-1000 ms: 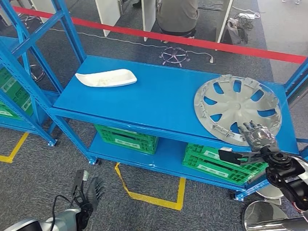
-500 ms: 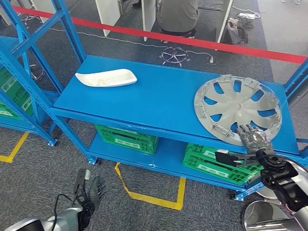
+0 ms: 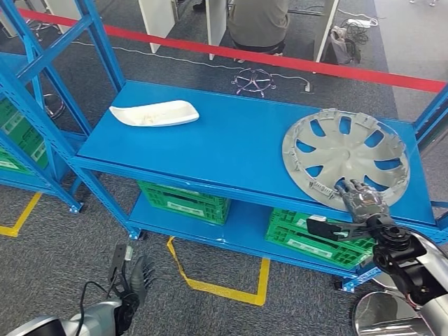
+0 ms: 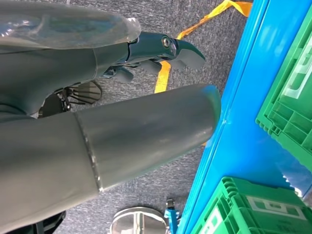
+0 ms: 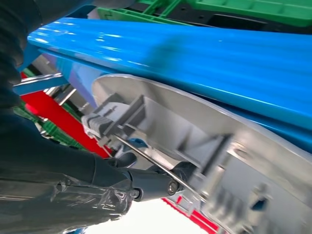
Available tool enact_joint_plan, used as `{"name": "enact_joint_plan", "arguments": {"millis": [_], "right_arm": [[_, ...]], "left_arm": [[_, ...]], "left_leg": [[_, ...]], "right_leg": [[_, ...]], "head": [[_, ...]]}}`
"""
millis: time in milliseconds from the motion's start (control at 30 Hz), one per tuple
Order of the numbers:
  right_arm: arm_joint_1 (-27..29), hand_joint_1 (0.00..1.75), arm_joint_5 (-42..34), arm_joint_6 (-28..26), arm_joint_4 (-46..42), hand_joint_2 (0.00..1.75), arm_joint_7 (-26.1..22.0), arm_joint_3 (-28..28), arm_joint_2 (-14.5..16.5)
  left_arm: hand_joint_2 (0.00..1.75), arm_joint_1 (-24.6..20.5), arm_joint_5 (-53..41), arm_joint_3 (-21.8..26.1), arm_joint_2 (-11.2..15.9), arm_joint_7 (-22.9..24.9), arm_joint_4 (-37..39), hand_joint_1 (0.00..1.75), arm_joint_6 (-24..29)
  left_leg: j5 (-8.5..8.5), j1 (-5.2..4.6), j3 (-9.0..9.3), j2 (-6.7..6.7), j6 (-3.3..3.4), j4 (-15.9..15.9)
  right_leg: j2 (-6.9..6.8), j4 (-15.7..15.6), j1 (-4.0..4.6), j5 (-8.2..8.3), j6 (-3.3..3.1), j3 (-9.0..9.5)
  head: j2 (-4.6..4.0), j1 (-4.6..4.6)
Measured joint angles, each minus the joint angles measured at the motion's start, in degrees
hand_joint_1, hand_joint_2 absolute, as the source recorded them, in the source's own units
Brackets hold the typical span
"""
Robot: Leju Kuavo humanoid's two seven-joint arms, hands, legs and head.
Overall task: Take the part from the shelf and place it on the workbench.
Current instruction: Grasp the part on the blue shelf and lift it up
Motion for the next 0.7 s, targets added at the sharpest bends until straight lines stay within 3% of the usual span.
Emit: {"name": "enact_joint_plan", "arguments": {"millis": [700], "right_arm": [[0.21,0.0,-2.6,-0.3,0.31,1.75,-2.86,-0.08,5.67]], "left_arm": [[0.0,-0.77,-0.04,0.0,-0.57,0.15,0.0,0.0,0.27]], "left_leg": [[0.0,0.02,0.0,0.03,0.0,0.0]], "right_leg": [[0.01,0.0,0.02,-0.01,-0.01,-0.02]], "head": [[0.0,0.0]]}}
